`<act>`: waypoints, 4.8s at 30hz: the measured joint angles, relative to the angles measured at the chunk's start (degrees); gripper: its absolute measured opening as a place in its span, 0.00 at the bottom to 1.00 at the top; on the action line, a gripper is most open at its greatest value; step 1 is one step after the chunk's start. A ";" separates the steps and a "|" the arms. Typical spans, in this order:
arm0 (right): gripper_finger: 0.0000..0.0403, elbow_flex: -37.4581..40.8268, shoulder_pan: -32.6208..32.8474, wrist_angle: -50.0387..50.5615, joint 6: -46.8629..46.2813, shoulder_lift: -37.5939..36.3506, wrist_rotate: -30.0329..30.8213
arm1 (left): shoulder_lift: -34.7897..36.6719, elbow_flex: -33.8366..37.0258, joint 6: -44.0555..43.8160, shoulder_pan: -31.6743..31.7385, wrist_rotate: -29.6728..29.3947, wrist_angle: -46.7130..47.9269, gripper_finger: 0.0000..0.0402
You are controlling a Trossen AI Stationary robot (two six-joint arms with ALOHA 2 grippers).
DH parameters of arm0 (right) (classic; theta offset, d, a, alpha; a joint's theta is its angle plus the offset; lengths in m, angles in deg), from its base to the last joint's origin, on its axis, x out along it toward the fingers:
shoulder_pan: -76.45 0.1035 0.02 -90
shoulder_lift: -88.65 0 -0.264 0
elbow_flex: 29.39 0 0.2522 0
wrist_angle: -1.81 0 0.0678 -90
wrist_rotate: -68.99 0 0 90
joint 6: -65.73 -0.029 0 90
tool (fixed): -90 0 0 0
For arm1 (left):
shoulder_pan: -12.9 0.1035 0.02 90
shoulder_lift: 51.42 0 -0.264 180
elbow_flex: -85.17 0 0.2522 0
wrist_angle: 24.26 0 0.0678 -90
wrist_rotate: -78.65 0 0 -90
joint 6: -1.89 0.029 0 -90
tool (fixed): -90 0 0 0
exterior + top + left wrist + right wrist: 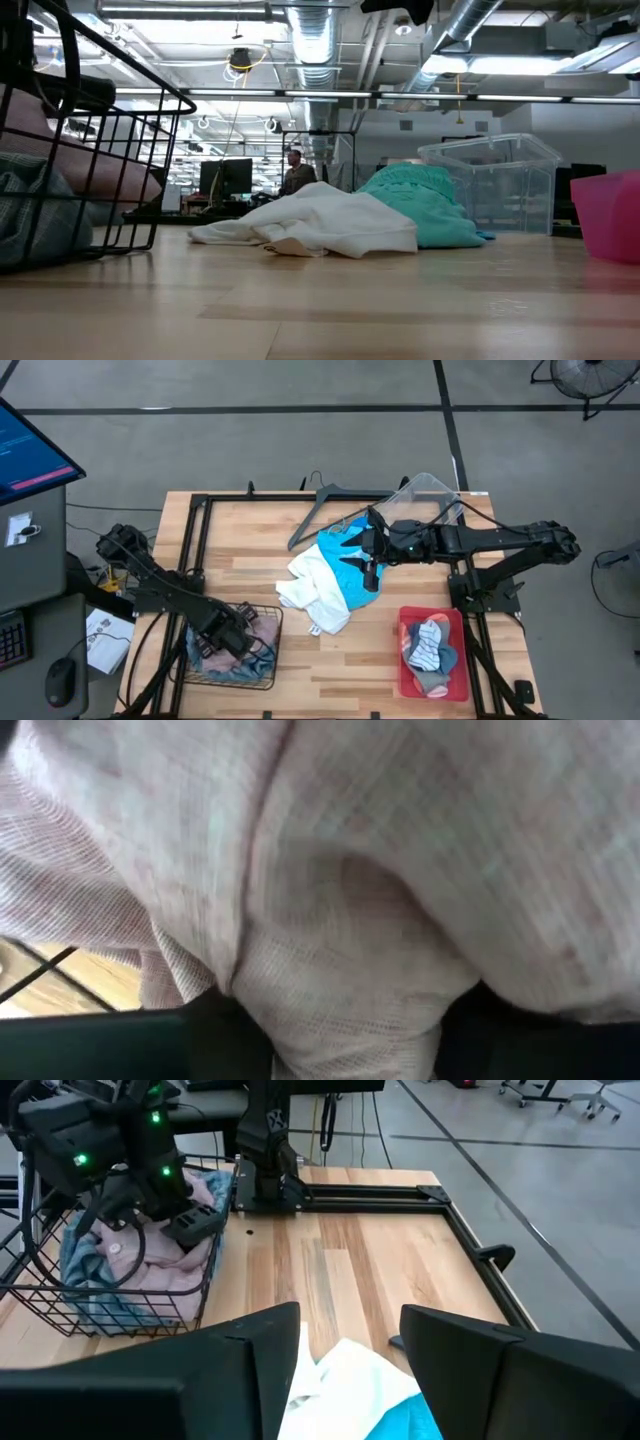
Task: Pick & Place Cloths
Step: Put the pink polo shirt into the wire basket, then put the blue shorts into the white bin
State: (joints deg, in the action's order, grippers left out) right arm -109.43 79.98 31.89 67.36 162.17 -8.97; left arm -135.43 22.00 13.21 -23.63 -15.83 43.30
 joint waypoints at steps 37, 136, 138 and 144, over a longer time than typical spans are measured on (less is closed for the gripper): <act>0.64 -1.40 -4.75 19.57 -12.47 21.85 0.88 | 37.93 -13.73 -20.62 5.59 -30.50 -14.57 0.74; 0.02 -11.09 -25.99 72.63 -31.67 2.39 37.58 | 37.46 -8.85 -21.61 5.59 -30.45 -15.63 0.74; 0.02 -7.75 -26.84 70.08 -28.88 3.41 34.97 | 37.46 -8.85 -21.69 5.57 -30.43 -15.63 0.74; 0.02 0.22 -31.49 55.13 -19.15 5.05 25.41 | 37.46 -8.85 -20.73 5.59 -30.45 -15.61 0.74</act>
State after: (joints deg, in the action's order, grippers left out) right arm -109.21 48.49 87.02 48.22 167.22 16.44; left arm -97.97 13.15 -7.52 -18.04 -46.28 27.69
